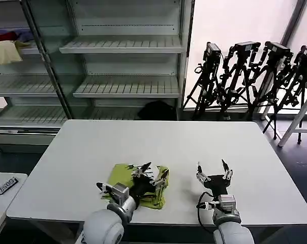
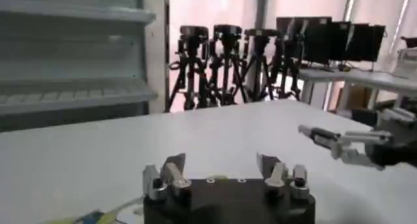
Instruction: Fold and organize the clothes.
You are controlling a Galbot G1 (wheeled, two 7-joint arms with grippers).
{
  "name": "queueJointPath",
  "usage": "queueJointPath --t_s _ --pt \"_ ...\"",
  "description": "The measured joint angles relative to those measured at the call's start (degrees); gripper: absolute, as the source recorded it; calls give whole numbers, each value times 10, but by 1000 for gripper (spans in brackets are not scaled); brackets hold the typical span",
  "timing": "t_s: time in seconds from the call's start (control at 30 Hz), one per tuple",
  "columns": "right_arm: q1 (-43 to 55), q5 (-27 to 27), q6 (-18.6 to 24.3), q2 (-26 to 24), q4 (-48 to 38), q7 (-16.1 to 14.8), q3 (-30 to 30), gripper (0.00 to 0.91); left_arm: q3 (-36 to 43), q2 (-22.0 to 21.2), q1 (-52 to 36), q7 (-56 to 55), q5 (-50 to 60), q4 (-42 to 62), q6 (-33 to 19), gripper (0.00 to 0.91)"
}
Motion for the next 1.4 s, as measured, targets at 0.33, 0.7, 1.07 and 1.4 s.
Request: queueJointPath --t_s 0.33,0.7,1.07,1.4 --pt "9 0 2 5 -13 -1 -10 907 -140 33 29 17 -32 7 -4 907" --pt "10 0 3 4 -21 0 -7 907 -198 28 82 33 -14 37 -15 907" --pt "6 0 5 3 -24 1 -3 907 -200 8 94 32 3 63 -19 786" --pt "8 0 5 3 -26 2 -3 907 -192 -6 105 33 -7 63 -12 20"
